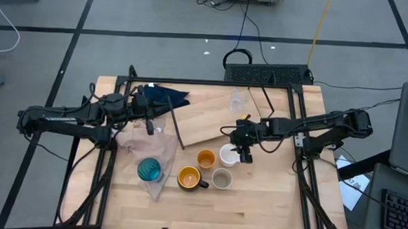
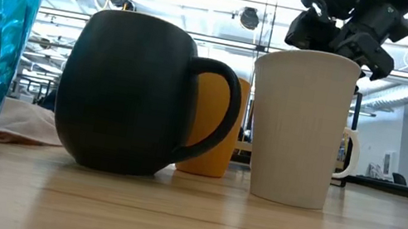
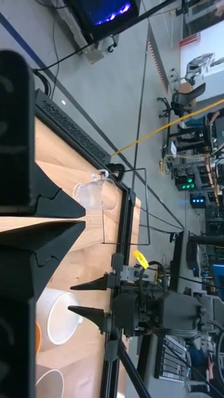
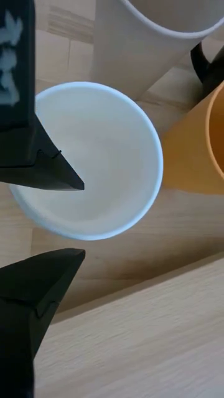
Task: Stack small to large cups/mugs on shelf
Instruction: Put the white cup on the shelf
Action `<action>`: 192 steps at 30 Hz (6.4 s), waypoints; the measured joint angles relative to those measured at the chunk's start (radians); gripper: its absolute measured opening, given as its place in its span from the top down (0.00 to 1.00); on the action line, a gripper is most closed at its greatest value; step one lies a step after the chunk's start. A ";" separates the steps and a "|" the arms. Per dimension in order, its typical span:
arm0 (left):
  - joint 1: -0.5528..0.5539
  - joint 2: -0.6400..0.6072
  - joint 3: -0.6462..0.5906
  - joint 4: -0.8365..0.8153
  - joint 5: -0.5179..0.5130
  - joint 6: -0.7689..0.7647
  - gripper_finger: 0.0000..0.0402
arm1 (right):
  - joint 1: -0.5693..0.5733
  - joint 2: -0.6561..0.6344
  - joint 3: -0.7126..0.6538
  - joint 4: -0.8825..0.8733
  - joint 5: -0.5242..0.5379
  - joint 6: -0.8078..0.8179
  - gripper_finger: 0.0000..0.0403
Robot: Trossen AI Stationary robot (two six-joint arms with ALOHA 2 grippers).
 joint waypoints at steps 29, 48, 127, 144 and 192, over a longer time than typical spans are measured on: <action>0.001 0.000 0.000 -0.010 0.000 0.000 0.95 | -0.012 0.075 -0.002 0.030 -0.002 -0.033 0.73; 0.001 0.000 0.000 -0.013 -0.001 0.000 0.95 | -0.012 0.074 0.000 0.045 0.006 -0.072 0.98; 0.001 0.000 0.000 -0.018 0.000 -0.004 0.95 | -0.044 -0.342 0.000 0.409 -0.026 -0.072 1.00; 0.001 0.000 0.000 -0.022 0.001 -0.001 0.95 | -0.307 -0.370 -0.002 0.269 0.030 -0.080 1.00; 0.001 0.000 0.000 -0.046 0.003 0.000 0.95 | -0.458 0.413 0.673 -0.270 0.016 -0.047 1.00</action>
